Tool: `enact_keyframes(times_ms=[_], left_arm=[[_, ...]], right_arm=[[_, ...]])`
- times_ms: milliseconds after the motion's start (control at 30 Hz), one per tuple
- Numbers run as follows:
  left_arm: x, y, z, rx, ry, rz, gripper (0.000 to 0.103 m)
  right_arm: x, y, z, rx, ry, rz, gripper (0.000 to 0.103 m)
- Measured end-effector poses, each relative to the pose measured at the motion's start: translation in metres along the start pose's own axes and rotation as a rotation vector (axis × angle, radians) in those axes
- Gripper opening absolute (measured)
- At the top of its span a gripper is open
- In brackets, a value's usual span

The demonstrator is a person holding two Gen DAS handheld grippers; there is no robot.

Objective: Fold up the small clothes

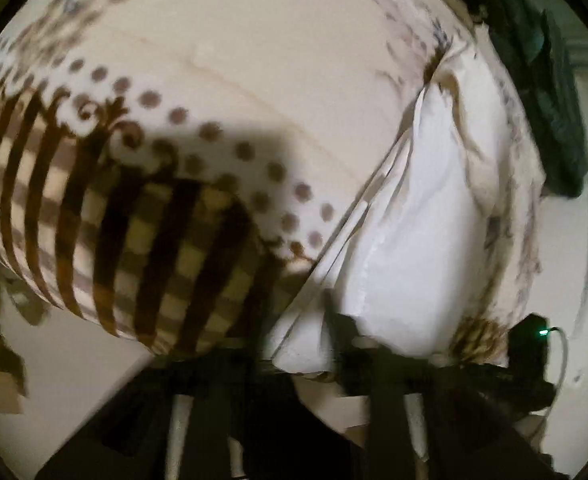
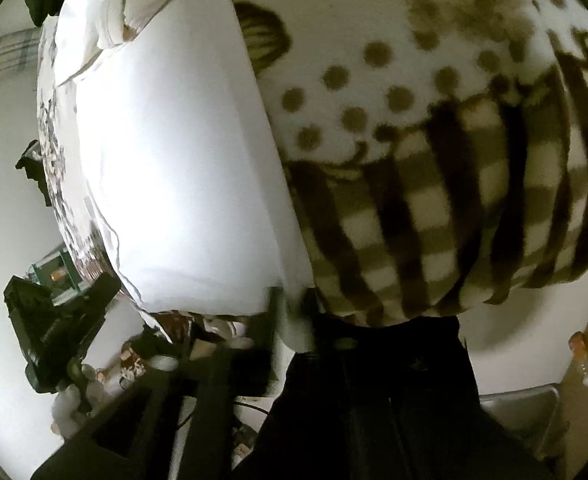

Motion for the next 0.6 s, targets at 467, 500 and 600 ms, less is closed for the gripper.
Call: enact_keyframes(times_ms=[467, 500, 600], left_arm=[[-0.02, 0.029, 0.058, 0.067, -0.11, 0.094, 0.004], [-0.022, 0.034, 0.056, 0.077, -0.107, 0.11, 0.003], [-0.024, 0.047, 0.048, 0.062, -0.088, 0.103, 0.003]], right_arm=[[0.005, -0.01, 0.033, 0.153, -0.131, 0.101, 0.01], [0.003, -0.012, 0.028, 0.161, -0.123, 0.105, 0.008], [-0.001, -0.017, 0.016, 0.176, -0.111, 0.1, 0.007]])
Point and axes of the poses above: each gripper's, at about its wrist camera, not at the fingertips, and z roughly the way its jaws point, y to its right, x to its top, the point moved 8 cm from there along z, roughly the way its jaws point, and after that the axes turned 14 degrees about -x, right-handed, at the moved point
